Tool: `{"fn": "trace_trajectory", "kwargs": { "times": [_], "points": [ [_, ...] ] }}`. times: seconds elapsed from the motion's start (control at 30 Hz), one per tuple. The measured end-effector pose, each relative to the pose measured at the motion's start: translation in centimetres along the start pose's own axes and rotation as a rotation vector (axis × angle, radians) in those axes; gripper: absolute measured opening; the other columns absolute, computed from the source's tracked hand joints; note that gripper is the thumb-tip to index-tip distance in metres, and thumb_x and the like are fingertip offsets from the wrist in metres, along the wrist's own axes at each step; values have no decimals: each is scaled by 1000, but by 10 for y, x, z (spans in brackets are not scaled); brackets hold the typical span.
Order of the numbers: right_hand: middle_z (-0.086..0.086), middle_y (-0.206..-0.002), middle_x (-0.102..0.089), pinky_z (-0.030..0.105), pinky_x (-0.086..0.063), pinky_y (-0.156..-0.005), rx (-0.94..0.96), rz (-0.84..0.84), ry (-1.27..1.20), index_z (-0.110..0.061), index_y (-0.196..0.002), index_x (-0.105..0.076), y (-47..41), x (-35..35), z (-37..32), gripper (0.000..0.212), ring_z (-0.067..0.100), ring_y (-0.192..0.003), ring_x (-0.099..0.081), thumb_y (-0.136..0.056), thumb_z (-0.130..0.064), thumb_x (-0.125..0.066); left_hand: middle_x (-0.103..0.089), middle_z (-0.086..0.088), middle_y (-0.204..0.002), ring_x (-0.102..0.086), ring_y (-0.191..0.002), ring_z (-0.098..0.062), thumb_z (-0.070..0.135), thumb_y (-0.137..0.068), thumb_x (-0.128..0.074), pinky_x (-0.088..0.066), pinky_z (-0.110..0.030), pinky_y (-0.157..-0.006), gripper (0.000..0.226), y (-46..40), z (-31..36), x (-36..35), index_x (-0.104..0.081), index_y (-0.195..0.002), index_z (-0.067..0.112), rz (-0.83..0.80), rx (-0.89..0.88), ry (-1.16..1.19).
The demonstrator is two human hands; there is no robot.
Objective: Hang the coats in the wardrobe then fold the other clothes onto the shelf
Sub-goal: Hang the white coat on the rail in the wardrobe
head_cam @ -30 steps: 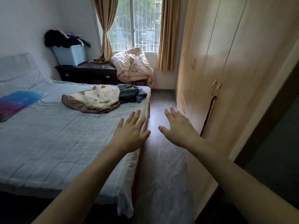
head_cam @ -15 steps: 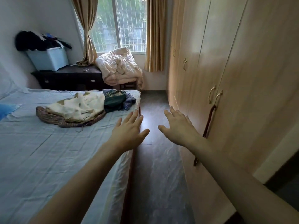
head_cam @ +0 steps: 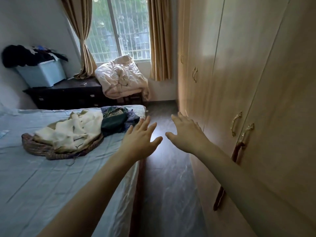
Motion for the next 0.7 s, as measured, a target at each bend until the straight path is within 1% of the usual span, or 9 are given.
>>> {"fn": "trace_trajectory", "kwargs": {
  "times": [0.17,0.3,0.53,0.7],
  "points": [
    [2,-163,-7,49,-14,-119,11,-17,15,-25,-153,-16,-66,-16,1,71,25,-149,-9,-94,-51,-45,9,7,-163,9,-149,-13,60,-97,-27,-1,-45,-119,65,-58,-30,-11,-14,-155,32,-23,4,-21],
    [1,-163,-5,49,-11,-120,46,-8,56,-26,-154,-14,-129,-24,-3,70,24,-149,-7,-95,-53,-41,8,6,-163,6,-150,-15,60,-97,-28,-2,-45,-120,63,-118,-69,-10,-17,-154,34,-55,3,-56],
    [1,-163,-8,50,-13,-119,71,-2,72,-25,-153,-17,-267,-24,-21,72,24,-148,-11,-94,-54,-45,7,3,-163,4,-150,-16,58,-97,-31,-8,-47,-121,65,-242,-143,9,-15,-154,31,3,-12,-37],
    [1,-162,-11,49,-13,-119,80,24,76,-25,-154,-18,-345,-33,-28,72,23,-148,-13,-94,-53,-46,5,2,-164,3,-150,-15,57,-96,-34,-6,-47,-121,65,-314,-183,15,-17,-154,31,36,-31,-24]
  ]
}}
Point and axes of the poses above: each hand's wrist, its own y-axis away from the middle knuckle, its own x-axis out of the back of the hand, z = x × y, the point moved 2 cm from there along -y, towards the middle knuckle
